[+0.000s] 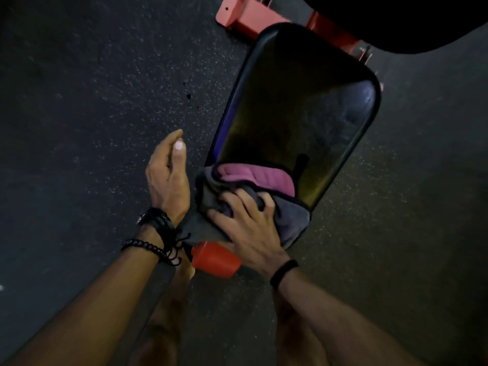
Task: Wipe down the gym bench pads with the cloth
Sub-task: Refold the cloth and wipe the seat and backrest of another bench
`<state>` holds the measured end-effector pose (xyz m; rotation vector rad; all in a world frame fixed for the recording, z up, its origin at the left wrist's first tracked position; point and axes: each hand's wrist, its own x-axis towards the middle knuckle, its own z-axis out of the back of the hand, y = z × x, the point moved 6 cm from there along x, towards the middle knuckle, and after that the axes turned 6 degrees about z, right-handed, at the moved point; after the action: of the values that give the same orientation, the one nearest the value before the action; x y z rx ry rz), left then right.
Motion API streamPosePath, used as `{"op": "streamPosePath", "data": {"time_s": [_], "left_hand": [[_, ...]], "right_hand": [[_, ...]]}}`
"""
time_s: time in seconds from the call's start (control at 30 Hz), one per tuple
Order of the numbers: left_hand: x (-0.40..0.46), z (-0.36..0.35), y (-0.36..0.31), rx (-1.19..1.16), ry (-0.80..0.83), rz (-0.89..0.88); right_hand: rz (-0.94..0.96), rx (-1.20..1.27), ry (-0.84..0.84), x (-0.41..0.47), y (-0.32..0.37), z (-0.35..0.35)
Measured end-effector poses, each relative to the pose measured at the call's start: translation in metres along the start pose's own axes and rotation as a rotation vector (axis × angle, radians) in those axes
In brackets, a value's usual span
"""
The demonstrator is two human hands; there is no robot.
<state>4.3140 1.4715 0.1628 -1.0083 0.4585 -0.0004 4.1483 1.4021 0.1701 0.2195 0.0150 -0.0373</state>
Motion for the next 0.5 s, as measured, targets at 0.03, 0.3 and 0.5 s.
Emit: {"op": "streamPosePath", "data": {"time_s": [0.03,0.3,0.5], "left_hand": [[0.001,-0.003,-0.003,0.025,0.025,-0.025],[-0.002,-0.077,-0.053,0.641,0.286,-0.604],[-0.005,-0.118,-0.048,0.935,0.289,-0.746]], "right_hand": [[-0.09,0.016,-0.021,-0.02,-0.003,0.002],[-1.38,0.786,-0.859,-0.048,-0.181,0.03],[-1.266,0.559,-0.819,-0.054,-0.194,0.025]]}}
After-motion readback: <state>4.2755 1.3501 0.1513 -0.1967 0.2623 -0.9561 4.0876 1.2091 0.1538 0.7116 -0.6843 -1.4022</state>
